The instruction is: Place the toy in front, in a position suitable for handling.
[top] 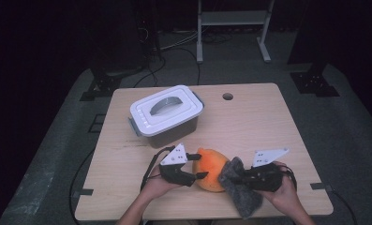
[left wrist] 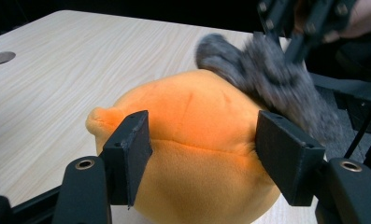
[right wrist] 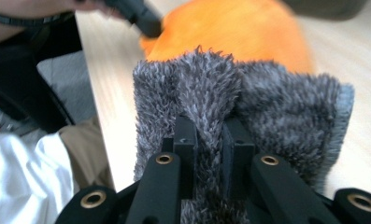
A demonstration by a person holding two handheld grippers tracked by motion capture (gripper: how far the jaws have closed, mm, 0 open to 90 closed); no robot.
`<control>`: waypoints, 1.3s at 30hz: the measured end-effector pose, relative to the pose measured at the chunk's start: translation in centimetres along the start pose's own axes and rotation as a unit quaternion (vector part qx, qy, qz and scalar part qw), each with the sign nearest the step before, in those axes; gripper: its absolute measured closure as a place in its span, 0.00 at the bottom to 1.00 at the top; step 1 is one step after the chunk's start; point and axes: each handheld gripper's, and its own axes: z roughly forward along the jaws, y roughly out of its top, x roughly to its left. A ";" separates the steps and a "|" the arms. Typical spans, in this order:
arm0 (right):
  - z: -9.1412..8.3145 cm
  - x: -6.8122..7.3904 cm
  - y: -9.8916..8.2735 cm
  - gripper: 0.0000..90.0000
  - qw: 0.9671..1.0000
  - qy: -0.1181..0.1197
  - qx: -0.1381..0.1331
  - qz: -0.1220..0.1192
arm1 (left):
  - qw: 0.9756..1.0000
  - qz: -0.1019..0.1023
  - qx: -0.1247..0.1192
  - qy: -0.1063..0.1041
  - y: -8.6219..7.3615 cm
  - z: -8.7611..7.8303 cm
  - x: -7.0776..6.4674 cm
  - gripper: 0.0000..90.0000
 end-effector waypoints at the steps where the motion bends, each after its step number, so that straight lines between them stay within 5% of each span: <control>1: -0.3 -0.2 0.2 0.87 1.000 -0.005 -0.009 0.001 | 1.000 0.003 0.000 -0.002 -0.1 0.0 0.0 0.40; 6: -0.7 -1.9 2.8 0.87 0.999 -0.012 -0.039 0.011 | 1.000 0.013 0.003 -0.008 -0.3 -0.2 -0.2 0.40; 11: 1.4 -3.2 3.4 0.87 1.000 0.002 -0.010 0.025 | 1.000 0.015 0.011 -0.011 -0.6 -0.6 0.0 0.38; 16: 2.3 -2.7 2.5 0.87 0.999 0.025 -0.018 0.033 | 1.000 0.014 0.007 0.005 -0.5 -1.1 0.0 0.32; 25: 1.3 -1.5 1.4 0.87 1.000 0.018 -0.002 0.021 | 1.000 0.024 0.018 0.001 -0.5 -0.3 -0.5 0.31; 34: 1.3 -1.0 5.3 0.87 1.000 0.010 -0.007 -0.018 | 0.999 0.039 0.017 -0.004 -0.6 -0.4 -0.8 0.32; 39: 2.6 -1.3 5.5 0.87 1.000 0.019 0.005 -0.015 | 0.999 0.036 0.016 0.010 -0.5 -0.9 -0.6 0.29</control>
